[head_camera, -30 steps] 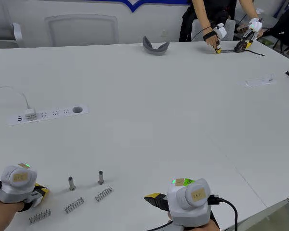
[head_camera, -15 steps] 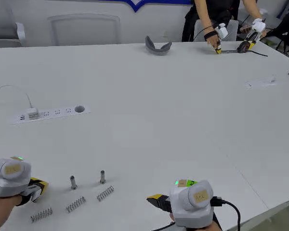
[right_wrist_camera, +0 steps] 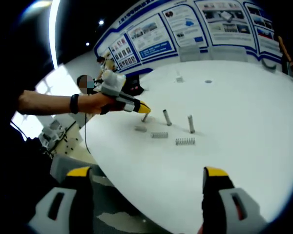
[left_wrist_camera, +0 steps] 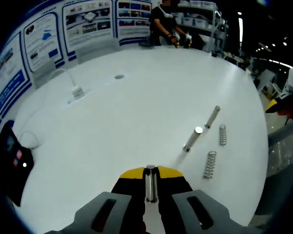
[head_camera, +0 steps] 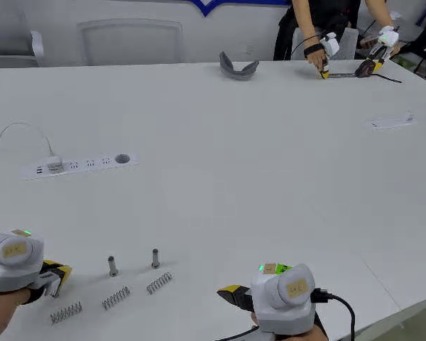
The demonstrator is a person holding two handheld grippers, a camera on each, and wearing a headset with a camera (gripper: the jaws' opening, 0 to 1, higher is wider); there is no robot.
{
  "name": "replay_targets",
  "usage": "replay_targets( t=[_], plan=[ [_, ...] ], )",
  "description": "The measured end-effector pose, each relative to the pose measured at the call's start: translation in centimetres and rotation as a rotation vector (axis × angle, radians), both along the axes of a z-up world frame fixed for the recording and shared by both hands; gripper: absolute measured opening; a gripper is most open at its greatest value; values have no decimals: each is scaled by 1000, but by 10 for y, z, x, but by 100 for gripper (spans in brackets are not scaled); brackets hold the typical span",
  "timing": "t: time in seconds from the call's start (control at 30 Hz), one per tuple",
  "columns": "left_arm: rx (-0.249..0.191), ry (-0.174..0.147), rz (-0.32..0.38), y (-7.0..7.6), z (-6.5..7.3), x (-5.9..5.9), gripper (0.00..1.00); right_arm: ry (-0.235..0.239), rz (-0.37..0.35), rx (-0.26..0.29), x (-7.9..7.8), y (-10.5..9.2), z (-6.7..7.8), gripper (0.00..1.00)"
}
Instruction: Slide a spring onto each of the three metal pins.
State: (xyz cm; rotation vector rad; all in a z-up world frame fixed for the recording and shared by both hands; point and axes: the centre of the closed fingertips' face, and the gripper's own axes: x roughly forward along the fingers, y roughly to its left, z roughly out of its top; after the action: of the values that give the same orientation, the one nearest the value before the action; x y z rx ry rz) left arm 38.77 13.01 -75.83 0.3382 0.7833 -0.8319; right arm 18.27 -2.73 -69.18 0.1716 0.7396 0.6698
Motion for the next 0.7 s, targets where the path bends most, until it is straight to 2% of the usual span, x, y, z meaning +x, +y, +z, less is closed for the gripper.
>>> replay_targets(
  t=[0.3, 0.7],
  plan=[
    [-14, -10, 10, 6, 7, -4, 7, 3, 5, -4, 0, 0, -1, 95],
    [-20, -13, 28, 13, 10, -4, 7, 8, 19, -8, -1, 4, -3, 95]
  ],
)
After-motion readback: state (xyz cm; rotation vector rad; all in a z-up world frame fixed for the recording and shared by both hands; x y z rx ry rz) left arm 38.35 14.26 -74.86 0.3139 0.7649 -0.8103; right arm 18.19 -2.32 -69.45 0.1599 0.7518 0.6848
